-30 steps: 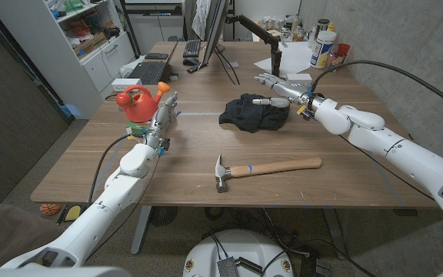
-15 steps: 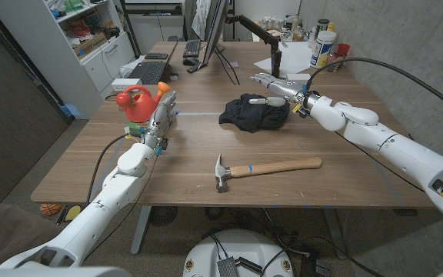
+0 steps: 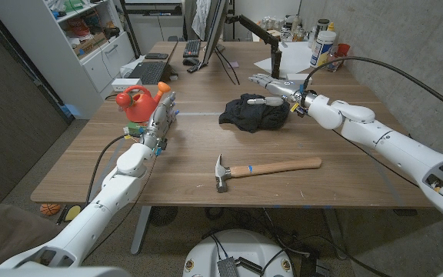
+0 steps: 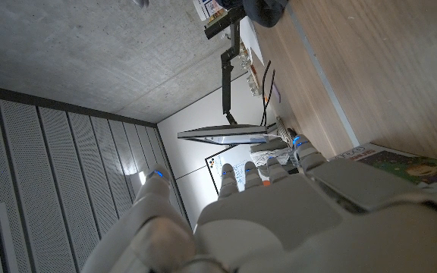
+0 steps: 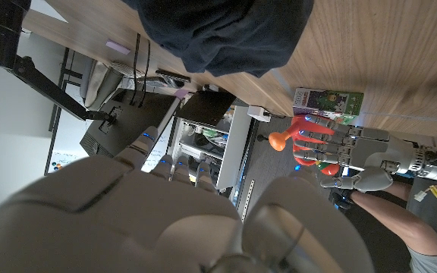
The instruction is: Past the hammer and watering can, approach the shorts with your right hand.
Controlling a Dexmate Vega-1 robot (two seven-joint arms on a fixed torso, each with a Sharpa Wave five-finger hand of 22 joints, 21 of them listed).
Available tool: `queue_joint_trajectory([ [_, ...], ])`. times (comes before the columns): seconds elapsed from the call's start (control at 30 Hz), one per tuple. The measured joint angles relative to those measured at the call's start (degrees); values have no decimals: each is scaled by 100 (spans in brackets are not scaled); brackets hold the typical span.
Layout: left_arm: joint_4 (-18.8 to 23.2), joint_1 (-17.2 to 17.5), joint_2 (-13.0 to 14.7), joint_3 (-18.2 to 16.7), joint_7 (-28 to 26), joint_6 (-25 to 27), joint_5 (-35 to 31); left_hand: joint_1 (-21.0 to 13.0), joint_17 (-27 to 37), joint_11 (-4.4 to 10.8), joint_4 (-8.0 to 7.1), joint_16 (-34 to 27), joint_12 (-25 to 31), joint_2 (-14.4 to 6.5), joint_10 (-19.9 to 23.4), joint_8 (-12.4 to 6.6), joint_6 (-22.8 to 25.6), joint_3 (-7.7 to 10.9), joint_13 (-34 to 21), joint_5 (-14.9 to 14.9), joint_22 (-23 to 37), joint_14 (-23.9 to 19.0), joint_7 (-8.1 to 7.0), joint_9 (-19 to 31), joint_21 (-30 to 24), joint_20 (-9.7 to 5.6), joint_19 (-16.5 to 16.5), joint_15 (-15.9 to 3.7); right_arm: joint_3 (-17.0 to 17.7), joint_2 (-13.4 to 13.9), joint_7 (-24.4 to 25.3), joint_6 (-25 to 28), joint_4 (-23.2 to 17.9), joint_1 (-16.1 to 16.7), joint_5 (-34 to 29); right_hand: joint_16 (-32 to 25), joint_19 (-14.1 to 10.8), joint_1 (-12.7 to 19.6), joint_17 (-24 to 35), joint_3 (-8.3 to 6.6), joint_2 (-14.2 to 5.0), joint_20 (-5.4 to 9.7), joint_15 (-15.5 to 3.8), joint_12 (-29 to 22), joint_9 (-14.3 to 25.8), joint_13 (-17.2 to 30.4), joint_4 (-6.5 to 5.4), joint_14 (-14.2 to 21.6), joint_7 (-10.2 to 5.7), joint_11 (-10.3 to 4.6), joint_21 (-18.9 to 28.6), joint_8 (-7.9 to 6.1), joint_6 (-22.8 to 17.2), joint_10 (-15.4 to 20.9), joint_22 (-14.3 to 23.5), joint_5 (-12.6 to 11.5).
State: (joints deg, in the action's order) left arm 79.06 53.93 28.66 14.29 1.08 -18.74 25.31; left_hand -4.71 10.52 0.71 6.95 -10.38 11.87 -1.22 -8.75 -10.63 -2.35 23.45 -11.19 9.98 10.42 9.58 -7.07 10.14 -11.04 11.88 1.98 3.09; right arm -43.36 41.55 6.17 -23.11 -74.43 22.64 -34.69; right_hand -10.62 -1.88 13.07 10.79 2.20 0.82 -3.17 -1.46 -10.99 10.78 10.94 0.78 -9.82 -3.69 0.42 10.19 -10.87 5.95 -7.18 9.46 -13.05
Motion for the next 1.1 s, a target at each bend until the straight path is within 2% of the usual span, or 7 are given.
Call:
queue_joint_trajectory([
  [0.57,107,116,3,-36,-118,19,-20,0,0,0,0,-27,0,0,0,27,-83,0,-1,0,0,0,-42,0,0,0,0,0,-146,-106,122,-144,292,-189,-55,0,43,0,0,0,0,-1,1,0,0,0,0,0,-52,-61,0,0,51,-62,0,0],
  [0.73,118,138,-7,-39,-153,18,-23,0,0,23,0,-27,0,0,-28,27,-83,0,-1,0,0,0,-42,0,0,0,0,0,-187,-135,173,-167,377,-232,-84,0,53,0,0,2,0,-11,1,0,30,0,2,0,-52,-72,0,73,359,-135,0,0],
  [0.8,125,146,-12,-39,-166,16,-25,0,0,-15,0,-27,0,0,-65,27,-83,0,-1,0,0,0,-42,0,0,0,0,0,-201,-143,190,-179,403,-247,-91,0,52,0,0,24,0,-11,1,0,30,0,24,0,-62,-72,0,73,369,-135,0,0],
  [1.1,183,198,-14,-39,-226,-5,-40,0,0,1,0,-27,0,0,-84,27,-83,0,-1,0,0,0,-42,0,0,0,0,0,-274,-178,260,-199,555,-310,-132,0,52,0,-1,23,0,-11,1,0,30,0,24,0,-61,-43,0,72,368,-166,0,0],
])
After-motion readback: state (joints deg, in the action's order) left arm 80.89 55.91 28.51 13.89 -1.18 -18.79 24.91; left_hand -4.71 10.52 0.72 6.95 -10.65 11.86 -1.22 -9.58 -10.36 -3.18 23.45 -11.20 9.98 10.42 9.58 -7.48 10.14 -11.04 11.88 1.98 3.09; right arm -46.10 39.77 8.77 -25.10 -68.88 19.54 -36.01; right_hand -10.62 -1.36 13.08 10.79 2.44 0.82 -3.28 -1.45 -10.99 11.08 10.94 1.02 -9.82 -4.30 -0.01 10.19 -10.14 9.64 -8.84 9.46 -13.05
